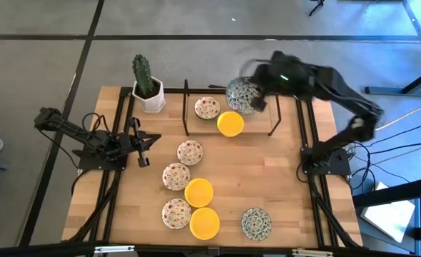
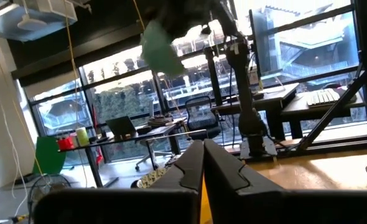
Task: Pick & Place Mini bowls
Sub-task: Stack the blue patterned bowl on the blue patterned bowl on the shelf
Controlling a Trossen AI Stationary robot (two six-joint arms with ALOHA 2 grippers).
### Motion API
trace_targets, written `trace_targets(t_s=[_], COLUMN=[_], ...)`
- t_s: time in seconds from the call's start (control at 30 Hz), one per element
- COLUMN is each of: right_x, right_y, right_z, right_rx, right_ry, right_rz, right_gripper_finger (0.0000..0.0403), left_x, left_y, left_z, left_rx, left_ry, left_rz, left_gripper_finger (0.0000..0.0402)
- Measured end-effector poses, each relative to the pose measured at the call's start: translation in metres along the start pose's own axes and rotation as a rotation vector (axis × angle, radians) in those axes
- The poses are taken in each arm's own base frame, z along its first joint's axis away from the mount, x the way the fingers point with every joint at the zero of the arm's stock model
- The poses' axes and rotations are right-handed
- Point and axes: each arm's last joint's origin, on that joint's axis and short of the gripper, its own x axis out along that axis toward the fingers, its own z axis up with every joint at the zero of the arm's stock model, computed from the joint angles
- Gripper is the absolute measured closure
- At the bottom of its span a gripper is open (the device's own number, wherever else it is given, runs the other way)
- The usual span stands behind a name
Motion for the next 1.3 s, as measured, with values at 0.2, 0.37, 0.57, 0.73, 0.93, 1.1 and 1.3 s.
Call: trace_targets(t_s=[0.2, 0.37, 0.57, 0.73, 0.93, 1.1, 1.3], right_x=[0.069, 0.114, 0.154, 0.183, 0.206, 0.215, 0.221], right_y=[-0.036, -0.063, -0.076, -0.078, -0.083, -0.084, -0.081], right_z=[-0.018, -0.042, -0.072, -0.094, -0.115, -0.128, -0.137], right_rx=[0.045, 0.071, 0.095, 0.053, 0.074, 0.086, 0.088], right_ry=[0.260, 0.389, 0.515, 0.566, 0.577, 0.618, 0.618], right_rz=[-0.012, 0.054, 0.166, 0.191, 0.224, 0.266, 0.284], right_gripper_finger=[0.0392, 0.0392, 0.0392, 0.0392, 0.0392, 0.0392, 0.0392], left_x=[0.000, 0.000, 0.000, 0.000, 0.000, 0.000, 0.000], left_y=[0.000, 0.000, 0.000, 0.000, 0.000, 0.000, 0.000], left_z=[0.000, 0.000, 0.000, 0.000, 0.000, 0.000, 0.000], left_rx=[0.000, 0.001, 0.001, 0.002, 0.003, 0.027, 0.027], left_ry=[0.000, 0.000, 0.001, 0.001, 0.002, 0.002, 0.002], left_rz=[0.000, 0.000, 0.000, 0.000, 0.000, 0.000, 0.000], left_gripper_finger=[0.0395, 0.0397, 0.0394, 0.0398, 0.0396, 0.0394, 0.0399])
